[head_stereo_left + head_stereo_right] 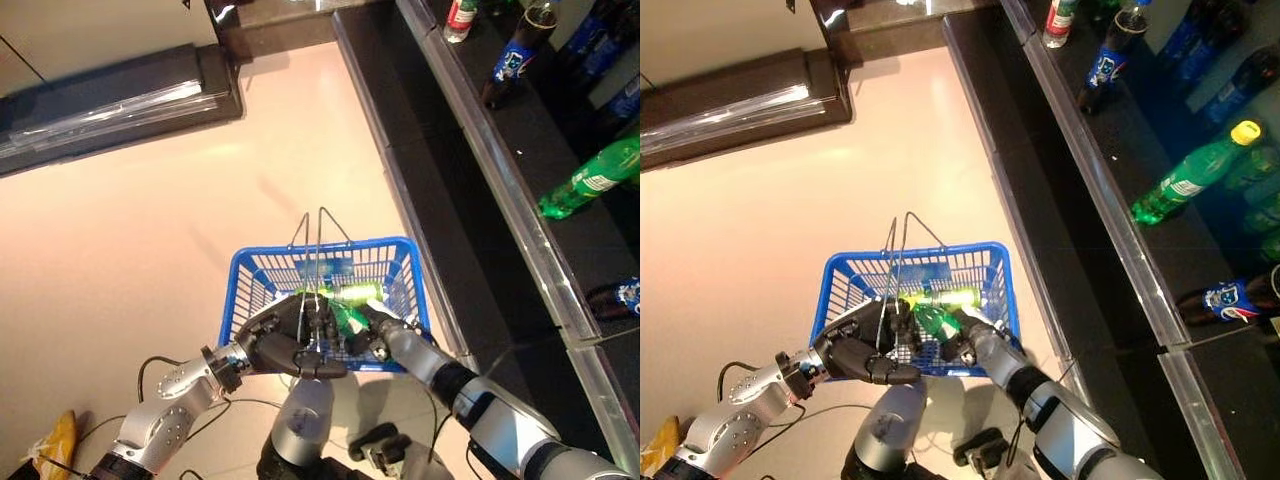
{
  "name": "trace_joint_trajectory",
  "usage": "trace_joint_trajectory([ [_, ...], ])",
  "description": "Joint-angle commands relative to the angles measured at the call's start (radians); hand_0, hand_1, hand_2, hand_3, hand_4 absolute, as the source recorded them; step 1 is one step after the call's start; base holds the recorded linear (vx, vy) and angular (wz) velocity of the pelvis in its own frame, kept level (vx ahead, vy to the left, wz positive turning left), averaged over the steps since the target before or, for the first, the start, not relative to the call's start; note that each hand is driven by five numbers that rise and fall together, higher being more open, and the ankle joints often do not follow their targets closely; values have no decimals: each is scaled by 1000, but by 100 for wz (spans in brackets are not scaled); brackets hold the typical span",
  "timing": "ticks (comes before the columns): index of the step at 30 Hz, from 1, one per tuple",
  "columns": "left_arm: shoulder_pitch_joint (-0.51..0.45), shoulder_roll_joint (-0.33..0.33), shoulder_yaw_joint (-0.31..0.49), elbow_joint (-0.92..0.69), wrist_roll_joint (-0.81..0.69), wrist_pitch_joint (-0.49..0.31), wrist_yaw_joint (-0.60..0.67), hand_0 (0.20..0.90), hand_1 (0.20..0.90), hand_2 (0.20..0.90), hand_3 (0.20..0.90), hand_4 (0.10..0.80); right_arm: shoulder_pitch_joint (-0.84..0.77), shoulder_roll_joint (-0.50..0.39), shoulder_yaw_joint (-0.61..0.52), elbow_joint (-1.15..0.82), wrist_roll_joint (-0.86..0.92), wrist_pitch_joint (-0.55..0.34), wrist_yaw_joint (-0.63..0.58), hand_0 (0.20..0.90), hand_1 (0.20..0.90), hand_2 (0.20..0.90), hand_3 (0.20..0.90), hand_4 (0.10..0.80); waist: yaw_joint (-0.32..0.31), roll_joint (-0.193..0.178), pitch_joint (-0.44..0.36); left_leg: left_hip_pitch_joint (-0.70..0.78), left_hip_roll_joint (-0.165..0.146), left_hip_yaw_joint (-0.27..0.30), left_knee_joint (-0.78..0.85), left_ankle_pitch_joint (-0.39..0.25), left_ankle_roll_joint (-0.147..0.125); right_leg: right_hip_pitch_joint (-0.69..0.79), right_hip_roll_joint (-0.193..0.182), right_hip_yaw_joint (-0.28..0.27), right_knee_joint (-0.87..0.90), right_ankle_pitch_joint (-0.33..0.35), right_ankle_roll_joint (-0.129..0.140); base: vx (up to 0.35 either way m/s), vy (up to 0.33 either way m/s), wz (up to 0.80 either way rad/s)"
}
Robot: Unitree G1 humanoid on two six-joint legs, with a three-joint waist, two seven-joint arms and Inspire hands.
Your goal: Pick up the drink and place into the basket.
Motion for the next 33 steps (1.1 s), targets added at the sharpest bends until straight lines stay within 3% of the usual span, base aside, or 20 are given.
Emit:
trace_joint_trajectory([
  [1, -133, -53, 74, -362, -113, -138, -169, 300, 300, 300, 200, 100, -123, 12, 70, 4, -184, 13, -14, 300, 300, 300, 200, 100, -13, -26, -18, -79, -28, 6, 130, -33, 45, 82, 34, 8, -274, 276, 10, 0, 0, 0],
  [6, -158, -49, 60, -369, -110, -136, -150, 300, 300, 300, 200, 100, -144, 18, 78, 68, -212, 34, -20, 309, 309, 309, 211, 111, -11, -26, -9, -89, -26, 11, 125, -31, 52, 66, 27, 5, -268, 283, 17, 1, 2, 1],
  [7, -161, -47, 58, -370, -111, -136, -146, 300, 300, 300, 200, 100, -146, 21, 71, 83, -209, 44, -22, 439, 439, 439, 362, 262, -10, -25, -7, -90, -26, 12, 123, -31, 53, 63, 25, 4, -267, 284, 18, 11, 7, 6],
  [9, -173, -44, 54, -373, -109, -135, -134, 300, 300, 300, 200, 100, -139, 24, 60, 104, -191, 44, -37, 545, 545, 545, 485, 385, -12, -25, -2, -91, -25, 14, 119, -32, 57, 57, 21, 3, -264, 286, 21, 6, 2, 2],
  [10, -178, -44, 52, -376, -109, -134, -129, 300, 300, 300, 200, 100, -138, 25, 55, 109, -182, 45, -43, 764, 764, 764, 741, 641, -13, -26, 0, -92, -24, 15, 118, -32, 58, 54, 20, 3, -263, 287, 22, 0, 0, 0],
  [11, -181, -44, 52, -379, -109, -132, -126, 300, 300, 300, 200, 100, -137, 25, 51, 113, -184, 44, -41, 900, 900, 900, 900, 800, -13, -26, 3, -93, -24, 15, 117, -32, 59, 51, 19, 2, -261, 288, 23, 0, 0, 0],
  [16, -204, -35, 43, -385, -117, -132, -103, 300, 300, 300, 200, 100, -138, 16, 52, 117, -150, 39, -36, 900, 900, 900, 900, 800, -17, -29, 15, -98, -23, 14, 117, -34, 64, 36, 14, 2, -252, 292, 26, 0, 0, 0],
  [25, -219, -47, 44, -340, -145, -102, -45, 300, 300, 300, 200, 100, -144, -9, -7, 66, 38, -18, -133, 900, 900, 900, 900, 800, -43, -37, 25, -98, -13, 33, 114, -36, 69, 9, 8, 13, -235, 298, 30, -4, 7, -1],
  [30, -203, -55, 47, -267, -114, -137, 12, 300, 300, 300, 200, 100, -128, -56, -33, -76, 107, -25, -187, 900, 900, 900, 900, 800, -71, -51, 25, -95, -2, 48, 115, -38, 69, -6, 9, 30, -233, 303, 33, -13, 12, -2],
  [33, -176, -65, 61, -207, -107, -174, 23, 300, 300, 300, 200, 100, -94, -103, -43, -275, 126, 15, -230, 900, 900, 900, 900, 800, -101, -61, 25, -91, 8, 63, 111, -41, 70, -20, 13, 48, -232, 303, 34, -52, 38, -11],
])
